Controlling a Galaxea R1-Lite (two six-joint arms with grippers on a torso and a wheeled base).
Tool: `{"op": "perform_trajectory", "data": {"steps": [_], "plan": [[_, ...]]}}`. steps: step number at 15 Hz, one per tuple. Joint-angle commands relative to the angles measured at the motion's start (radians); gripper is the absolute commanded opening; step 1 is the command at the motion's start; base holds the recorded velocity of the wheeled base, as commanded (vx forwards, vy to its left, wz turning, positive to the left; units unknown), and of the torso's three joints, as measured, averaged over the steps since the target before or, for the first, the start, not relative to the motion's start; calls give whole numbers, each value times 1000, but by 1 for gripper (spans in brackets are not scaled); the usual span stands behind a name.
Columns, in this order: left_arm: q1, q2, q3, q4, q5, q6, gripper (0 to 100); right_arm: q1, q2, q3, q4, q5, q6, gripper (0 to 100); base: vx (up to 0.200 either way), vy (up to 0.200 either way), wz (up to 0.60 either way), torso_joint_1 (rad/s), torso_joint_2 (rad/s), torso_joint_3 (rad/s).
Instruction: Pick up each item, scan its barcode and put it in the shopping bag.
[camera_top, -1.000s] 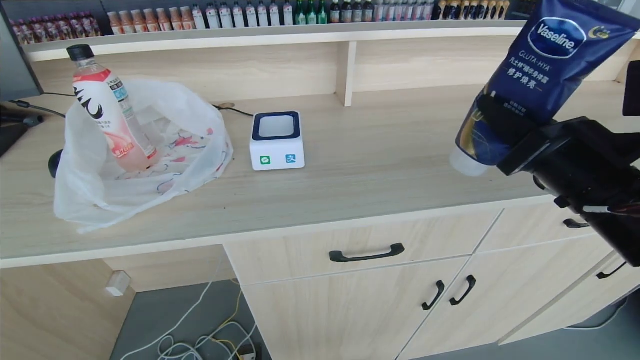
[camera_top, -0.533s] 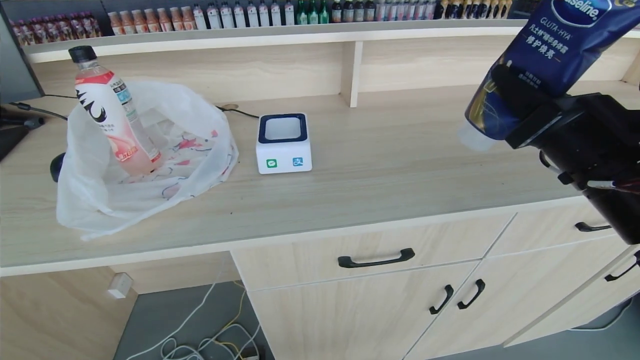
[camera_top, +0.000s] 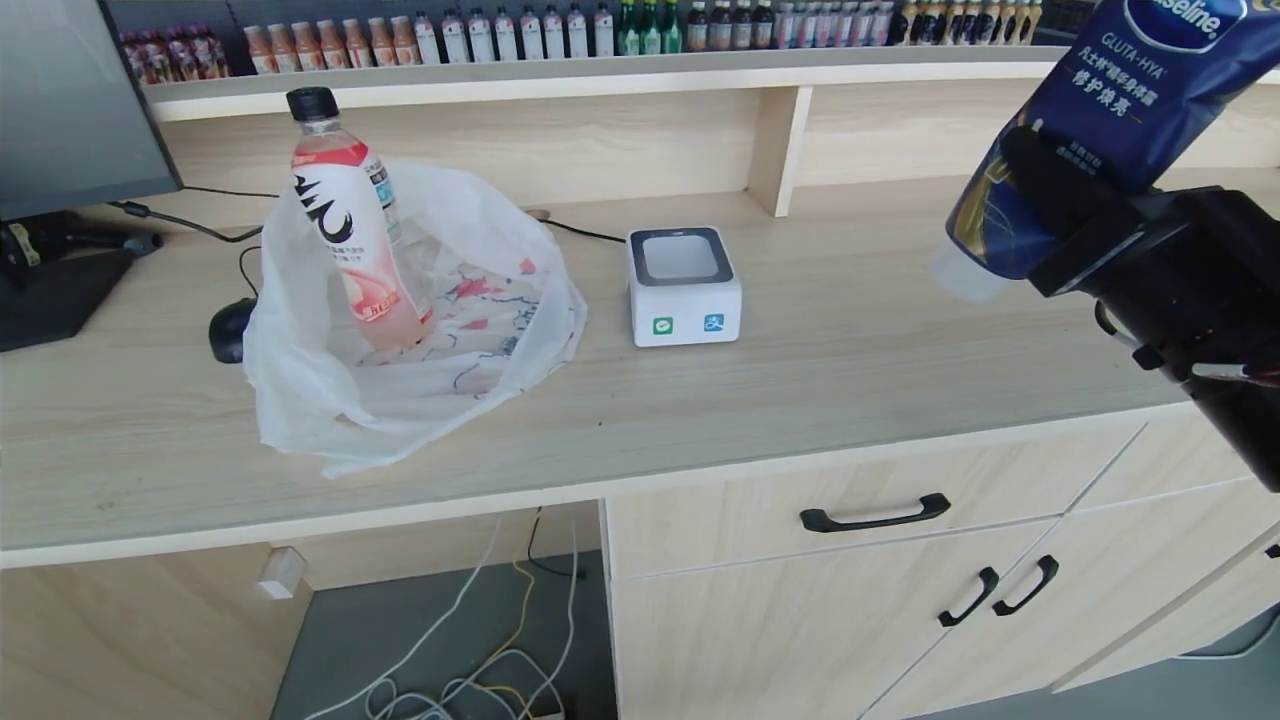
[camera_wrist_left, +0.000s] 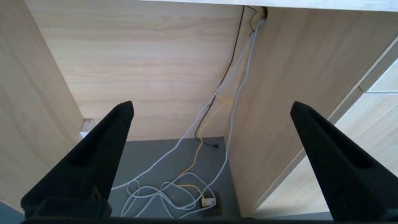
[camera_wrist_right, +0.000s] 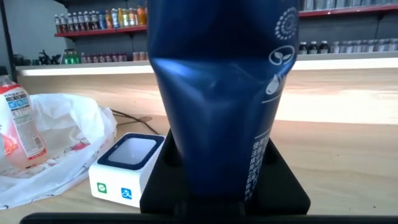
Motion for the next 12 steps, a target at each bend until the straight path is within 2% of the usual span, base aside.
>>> {"op": "perform_trajectory", "data": {"steps": [1, 9, 12], "plan": [[0, 2, 0, 0, 0, 0, 100, 0, -1, 0, -1, 2, 1, 0, 0, 200, 0, 7, 2, 2], [0, 0, 0, -2, 0, 3, 100, 0, -22, 37, -4, 2, 2, 0, 0, 200, 0, 6, 2, 2], [0, 0, 0, -2, 0, 3, 100, 0, -36, 60, -4, 2, 2, 0, 0, 0, 0, 0, 0, 0]]}}
